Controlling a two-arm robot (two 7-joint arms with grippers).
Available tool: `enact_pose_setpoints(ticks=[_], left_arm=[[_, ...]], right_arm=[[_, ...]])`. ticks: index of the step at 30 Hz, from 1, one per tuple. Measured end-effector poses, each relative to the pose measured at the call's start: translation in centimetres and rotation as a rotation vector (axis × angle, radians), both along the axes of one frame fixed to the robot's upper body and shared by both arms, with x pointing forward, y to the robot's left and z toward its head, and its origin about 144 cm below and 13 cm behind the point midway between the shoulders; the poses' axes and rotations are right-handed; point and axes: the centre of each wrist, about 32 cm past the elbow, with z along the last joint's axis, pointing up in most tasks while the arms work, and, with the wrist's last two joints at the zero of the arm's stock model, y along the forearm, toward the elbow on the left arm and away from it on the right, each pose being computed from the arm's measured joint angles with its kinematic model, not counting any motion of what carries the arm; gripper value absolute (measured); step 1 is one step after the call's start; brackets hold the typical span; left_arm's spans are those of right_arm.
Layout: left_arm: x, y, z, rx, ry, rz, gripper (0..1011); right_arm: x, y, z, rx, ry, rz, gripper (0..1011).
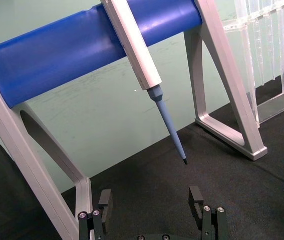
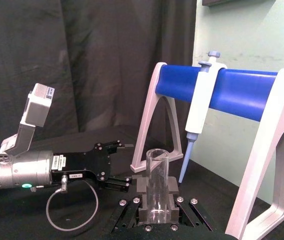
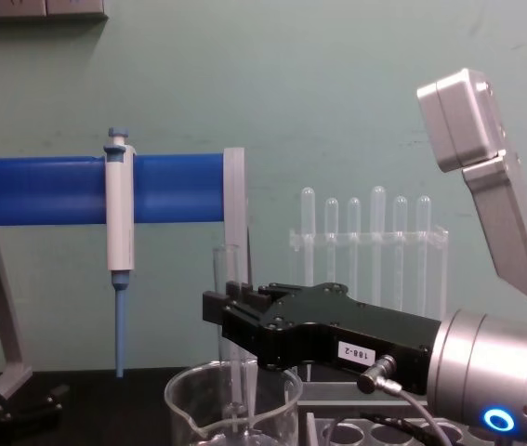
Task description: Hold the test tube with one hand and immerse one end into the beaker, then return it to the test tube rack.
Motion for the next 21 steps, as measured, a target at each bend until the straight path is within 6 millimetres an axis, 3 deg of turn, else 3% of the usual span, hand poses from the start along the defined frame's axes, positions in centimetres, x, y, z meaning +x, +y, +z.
enact_pose_setpoints(ticks=[21], left_arm=[[0.00,0.00,0.00,0.000,0.000,0.000,1000]], right_arm=[[0.00,0.00,0.00,0.000,0.000,0.000,227]])
